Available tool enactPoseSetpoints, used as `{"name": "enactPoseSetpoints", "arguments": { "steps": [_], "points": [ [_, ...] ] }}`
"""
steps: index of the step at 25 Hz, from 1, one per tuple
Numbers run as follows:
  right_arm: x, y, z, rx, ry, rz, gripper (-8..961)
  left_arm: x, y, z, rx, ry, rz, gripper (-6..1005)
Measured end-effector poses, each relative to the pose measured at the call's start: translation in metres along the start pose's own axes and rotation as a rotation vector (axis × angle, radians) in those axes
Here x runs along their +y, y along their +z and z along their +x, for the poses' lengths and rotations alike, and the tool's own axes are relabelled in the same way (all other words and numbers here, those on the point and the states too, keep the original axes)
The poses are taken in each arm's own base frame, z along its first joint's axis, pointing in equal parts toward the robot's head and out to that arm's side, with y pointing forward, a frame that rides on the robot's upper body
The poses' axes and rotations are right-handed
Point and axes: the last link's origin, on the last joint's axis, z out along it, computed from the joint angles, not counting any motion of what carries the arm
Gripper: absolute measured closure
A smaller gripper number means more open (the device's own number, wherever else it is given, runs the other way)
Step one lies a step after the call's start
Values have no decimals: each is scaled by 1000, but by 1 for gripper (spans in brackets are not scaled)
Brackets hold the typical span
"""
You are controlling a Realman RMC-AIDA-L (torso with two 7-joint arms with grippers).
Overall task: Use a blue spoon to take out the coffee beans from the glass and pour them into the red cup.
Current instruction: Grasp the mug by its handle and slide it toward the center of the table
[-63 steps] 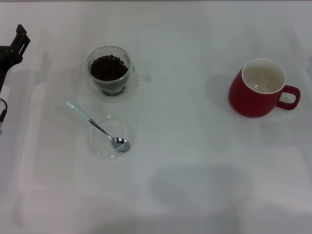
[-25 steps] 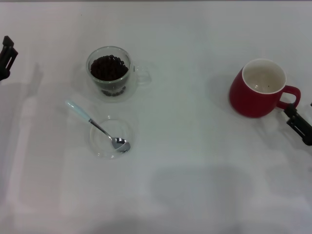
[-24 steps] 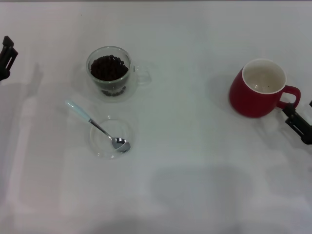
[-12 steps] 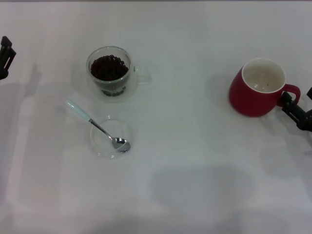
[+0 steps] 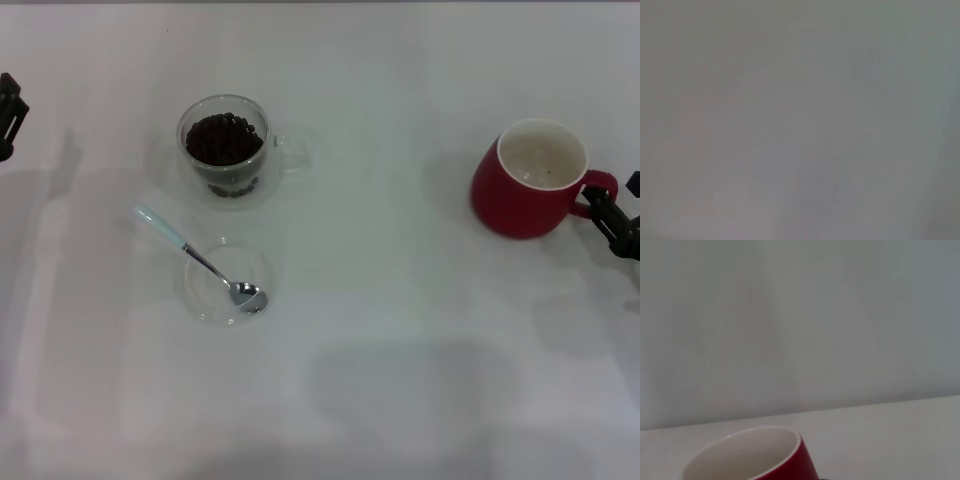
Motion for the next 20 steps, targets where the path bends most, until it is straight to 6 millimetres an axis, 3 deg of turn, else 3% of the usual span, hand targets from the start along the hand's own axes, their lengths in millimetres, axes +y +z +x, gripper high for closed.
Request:
{"name": "enactPoseSetpoints", "arguments": {
  "steps": [4,15,20],
  "points": [
    [2,1,0,-4,12,-4,193,0,0,0,1,-2,1,102],
    [4,8,-5,-23,21,-8,656,-1,-2,-1,0,-3,4,102],
    [5,11,-7,-37,25,-3,726,-2,-2,0,-1,3,4,102]
  ]
}}
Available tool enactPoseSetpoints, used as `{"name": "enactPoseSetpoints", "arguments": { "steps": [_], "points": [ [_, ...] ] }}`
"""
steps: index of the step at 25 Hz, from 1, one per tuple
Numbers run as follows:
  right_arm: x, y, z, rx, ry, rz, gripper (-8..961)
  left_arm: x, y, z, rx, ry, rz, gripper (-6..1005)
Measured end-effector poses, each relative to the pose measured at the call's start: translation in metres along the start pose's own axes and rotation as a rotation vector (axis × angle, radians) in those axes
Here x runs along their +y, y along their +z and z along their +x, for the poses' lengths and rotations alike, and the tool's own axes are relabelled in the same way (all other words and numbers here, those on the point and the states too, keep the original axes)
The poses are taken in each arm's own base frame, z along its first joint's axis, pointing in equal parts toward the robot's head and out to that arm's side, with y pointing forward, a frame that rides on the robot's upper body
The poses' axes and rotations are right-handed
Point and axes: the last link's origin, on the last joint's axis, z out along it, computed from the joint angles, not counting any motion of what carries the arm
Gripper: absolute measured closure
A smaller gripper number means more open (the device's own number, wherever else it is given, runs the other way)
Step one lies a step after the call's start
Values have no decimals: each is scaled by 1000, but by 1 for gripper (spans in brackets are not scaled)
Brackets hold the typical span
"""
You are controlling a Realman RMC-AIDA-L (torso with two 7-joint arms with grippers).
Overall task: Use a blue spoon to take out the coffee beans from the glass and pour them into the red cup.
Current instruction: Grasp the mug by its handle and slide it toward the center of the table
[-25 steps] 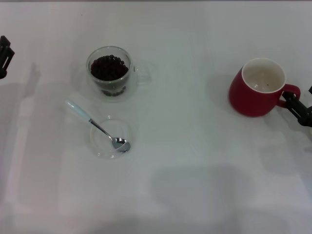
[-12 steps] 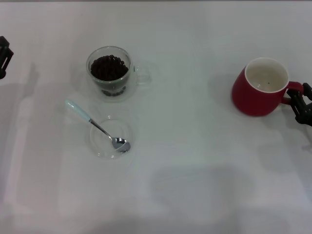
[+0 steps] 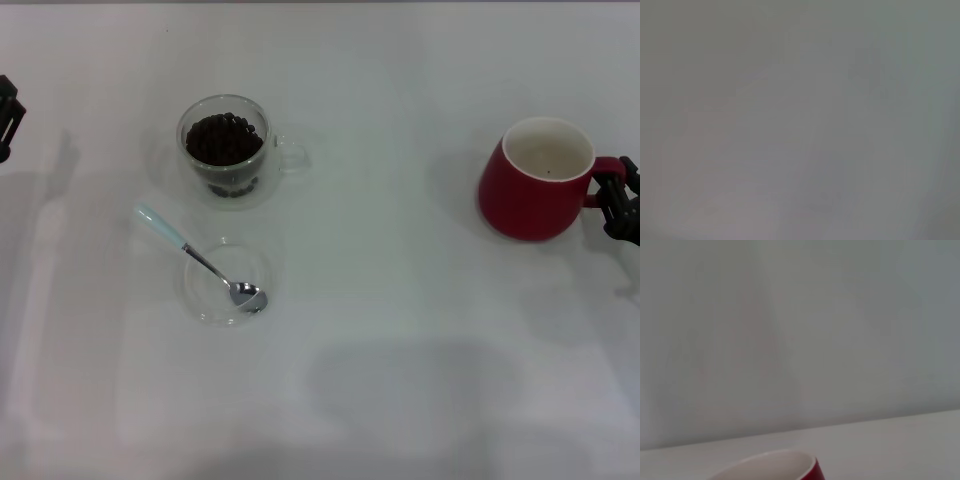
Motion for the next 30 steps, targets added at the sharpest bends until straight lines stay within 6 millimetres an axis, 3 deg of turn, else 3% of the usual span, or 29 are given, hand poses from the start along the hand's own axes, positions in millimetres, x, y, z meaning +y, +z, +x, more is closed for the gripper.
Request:
{"name": "enactPoseSetpoints", "arguments": {
  "steps": [10,30],
  "points": [
    [12,6,2,20,-73,-74,737,3,4,2,5,2,-10,103],
    [69,35,1,1,-209,-246,763,4,4,3,13,4,-21,103]
  ]
}}
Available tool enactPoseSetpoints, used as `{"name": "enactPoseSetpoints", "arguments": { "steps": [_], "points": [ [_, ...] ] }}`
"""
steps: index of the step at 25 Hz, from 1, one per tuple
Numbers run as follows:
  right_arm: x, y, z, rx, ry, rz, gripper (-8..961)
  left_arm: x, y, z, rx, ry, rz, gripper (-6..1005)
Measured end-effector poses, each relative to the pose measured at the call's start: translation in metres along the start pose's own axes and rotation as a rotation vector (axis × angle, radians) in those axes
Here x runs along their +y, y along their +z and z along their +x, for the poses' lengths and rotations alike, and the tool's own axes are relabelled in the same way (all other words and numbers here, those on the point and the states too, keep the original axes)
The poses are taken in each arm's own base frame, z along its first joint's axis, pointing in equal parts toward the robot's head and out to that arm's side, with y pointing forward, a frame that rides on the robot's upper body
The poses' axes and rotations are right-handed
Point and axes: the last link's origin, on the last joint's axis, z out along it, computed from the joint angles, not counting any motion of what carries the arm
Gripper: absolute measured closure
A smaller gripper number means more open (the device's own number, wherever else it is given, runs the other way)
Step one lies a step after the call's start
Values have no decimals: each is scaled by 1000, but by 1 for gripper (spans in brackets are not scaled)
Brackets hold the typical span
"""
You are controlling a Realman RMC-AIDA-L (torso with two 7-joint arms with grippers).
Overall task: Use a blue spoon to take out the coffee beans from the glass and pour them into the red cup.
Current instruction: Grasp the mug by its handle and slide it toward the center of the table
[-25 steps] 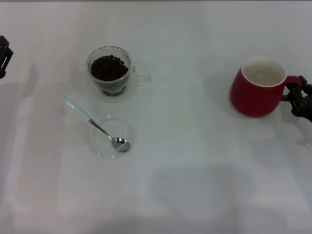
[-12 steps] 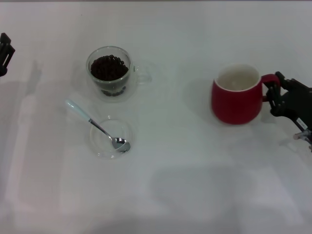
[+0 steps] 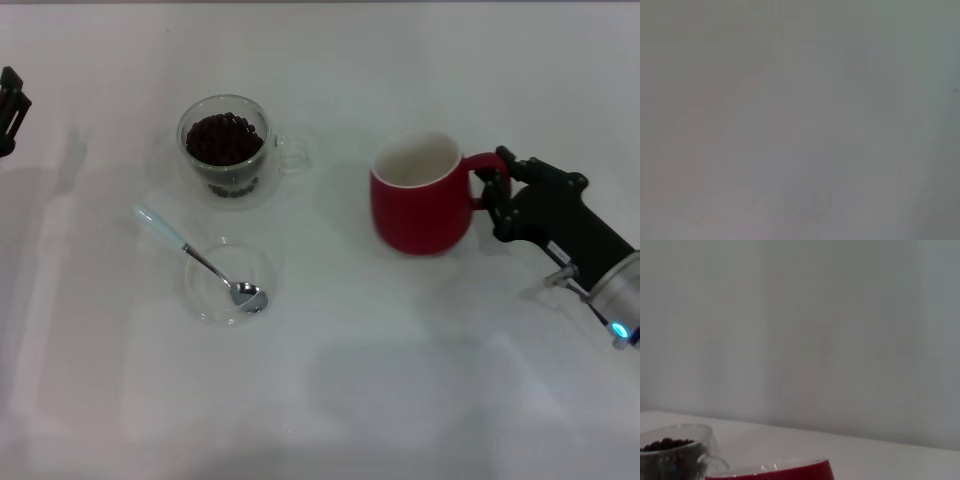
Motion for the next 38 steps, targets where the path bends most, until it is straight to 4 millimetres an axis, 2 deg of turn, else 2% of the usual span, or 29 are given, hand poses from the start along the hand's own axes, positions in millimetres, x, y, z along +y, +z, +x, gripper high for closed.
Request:
{"name": "enactPoseSetpoints", "arguments": {
  "steps": [10,29,38],
  "points": [
    [10,8,6,57,-49,-53,776,-2,-4,-2,-5,0,8,103],
    [18,8,9,78,-111,-114,773,0,0,0,0,2,2,102],
    [14,4,10,84,-60,-101,456,0,0,0,1,0,3,103]
  ]
}}
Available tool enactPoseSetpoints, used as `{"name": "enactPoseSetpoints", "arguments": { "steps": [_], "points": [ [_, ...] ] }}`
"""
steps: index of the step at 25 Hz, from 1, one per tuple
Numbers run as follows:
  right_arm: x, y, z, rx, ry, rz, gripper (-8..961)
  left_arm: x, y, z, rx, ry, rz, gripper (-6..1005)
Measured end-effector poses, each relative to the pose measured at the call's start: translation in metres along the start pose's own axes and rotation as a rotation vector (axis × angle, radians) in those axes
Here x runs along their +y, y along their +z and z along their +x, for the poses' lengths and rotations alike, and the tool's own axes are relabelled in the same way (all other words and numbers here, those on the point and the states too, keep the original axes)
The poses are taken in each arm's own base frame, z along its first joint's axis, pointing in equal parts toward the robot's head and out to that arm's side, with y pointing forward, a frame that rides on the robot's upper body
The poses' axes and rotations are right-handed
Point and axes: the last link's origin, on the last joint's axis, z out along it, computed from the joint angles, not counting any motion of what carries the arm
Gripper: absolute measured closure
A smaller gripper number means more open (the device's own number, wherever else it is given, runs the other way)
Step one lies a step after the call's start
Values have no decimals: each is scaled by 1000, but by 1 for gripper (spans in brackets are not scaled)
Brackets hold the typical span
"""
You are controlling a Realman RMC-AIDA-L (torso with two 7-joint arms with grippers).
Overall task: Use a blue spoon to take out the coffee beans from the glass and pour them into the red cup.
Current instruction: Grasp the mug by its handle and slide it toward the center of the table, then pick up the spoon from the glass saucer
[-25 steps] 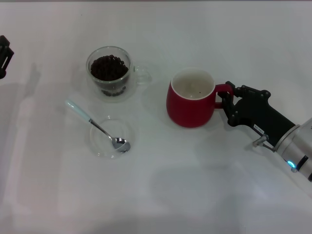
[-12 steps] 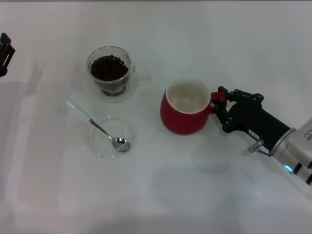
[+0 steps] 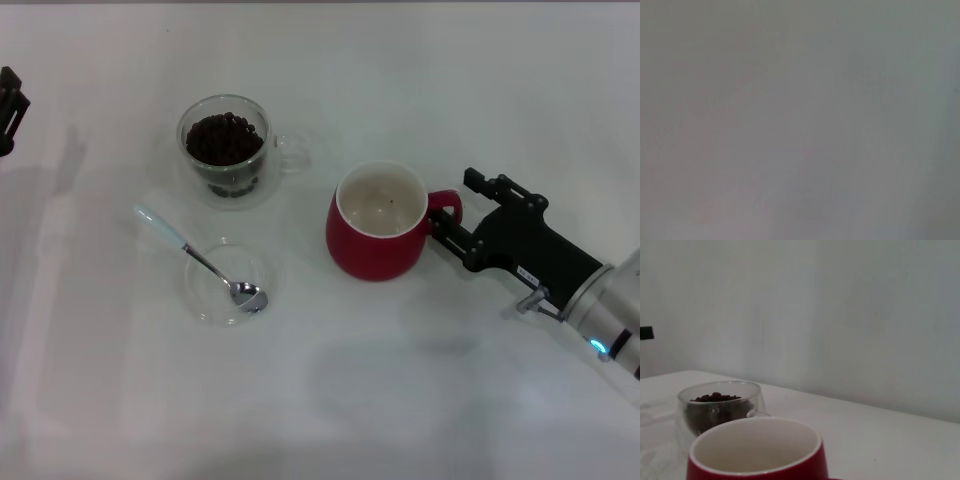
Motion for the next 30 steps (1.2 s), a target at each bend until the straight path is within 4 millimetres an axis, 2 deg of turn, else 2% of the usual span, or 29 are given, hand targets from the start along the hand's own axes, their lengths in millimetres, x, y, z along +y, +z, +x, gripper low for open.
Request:
{"name": "enactPoseSetpoints", "arguments": {
  "steps": [11,18,25,30],
  "points": [
    [-4,-18,2,-21,112,-40,85,-1,-1,0,-1,-1,3,102],
    [-13,-36,5,-14,192,-101,88,-1,-2,-1,-2,-1,5,102],
    [-26,-60,2,-69,208,-71,89,-4,-6,-2,-4,-9,15,103],
    [-48,-75,-10,-183,200,73,91,-10,-21,-1,27,-176,21,103]
  ]
}}
